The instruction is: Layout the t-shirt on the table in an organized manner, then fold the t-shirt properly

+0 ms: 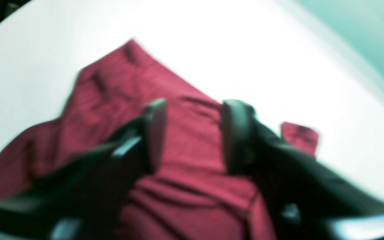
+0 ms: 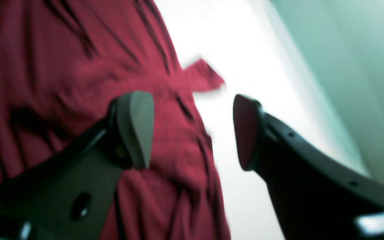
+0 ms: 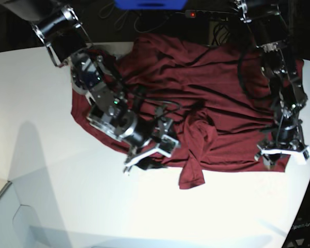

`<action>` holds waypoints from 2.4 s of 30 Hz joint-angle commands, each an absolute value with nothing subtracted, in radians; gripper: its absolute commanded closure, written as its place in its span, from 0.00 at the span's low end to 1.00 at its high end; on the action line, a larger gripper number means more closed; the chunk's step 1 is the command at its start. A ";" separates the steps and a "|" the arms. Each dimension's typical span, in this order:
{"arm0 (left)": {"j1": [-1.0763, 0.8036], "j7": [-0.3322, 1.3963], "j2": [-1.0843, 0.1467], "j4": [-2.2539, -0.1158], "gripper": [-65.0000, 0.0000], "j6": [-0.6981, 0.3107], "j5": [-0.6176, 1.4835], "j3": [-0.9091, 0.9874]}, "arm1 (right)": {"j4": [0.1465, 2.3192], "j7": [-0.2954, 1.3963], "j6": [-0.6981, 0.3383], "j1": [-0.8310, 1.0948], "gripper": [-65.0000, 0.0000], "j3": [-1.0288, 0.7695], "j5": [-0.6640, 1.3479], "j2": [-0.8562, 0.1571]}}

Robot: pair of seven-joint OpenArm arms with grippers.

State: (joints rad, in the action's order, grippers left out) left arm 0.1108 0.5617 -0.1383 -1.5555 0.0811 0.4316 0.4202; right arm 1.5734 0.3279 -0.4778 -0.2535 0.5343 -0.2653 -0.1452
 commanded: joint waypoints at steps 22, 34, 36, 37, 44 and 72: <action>0.596 0.108 0.027 -0.651 0.41 0.073 0.185 0.093 | 1.722 0.311 -0.467 0.142 0.42 0.206 -0.262 -0.174; 0.599 0.101 0.022 -0.518 0.41 0.070 0.177 -0.031 | 1.730 0.311 -0.467 0.163 0.42 0.206 -0.262 -0.177; 0.613 0.099 0.022 -0.479 0.48 0.070 0.177 -0.053 | 1.730 0.311 -0.467 0.173 0.42 0.206 -0.262 -0.177; 0.616 0.099 0.022 -0.469 0.53 0.070 0.177 -0.059 | 1.730 0.311 -0.467 0.176 0.42 0.206 -0.262 -0.177; 0.618 0.099 0.022 -0.467 0.73 0.067 0.177 -0.065 | 1.730 0.311 -0.467 0.189 0.42 0.206 -0.262 -0.186; 0.585 0.107 -0.180 -0.926 1.00 0.074 0.179 0.248 | 1.689 0.311 -0.467 0.179 0.42 0.206 -0.262 -0.186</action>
State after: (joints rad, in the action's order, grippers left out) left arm 0.5457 0.1379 -0.1780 -0.8997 0.0792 0.1802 0.2497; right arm 1.6718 0.3309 -0.4740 0.1894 0.2096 -0.2695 -0.1848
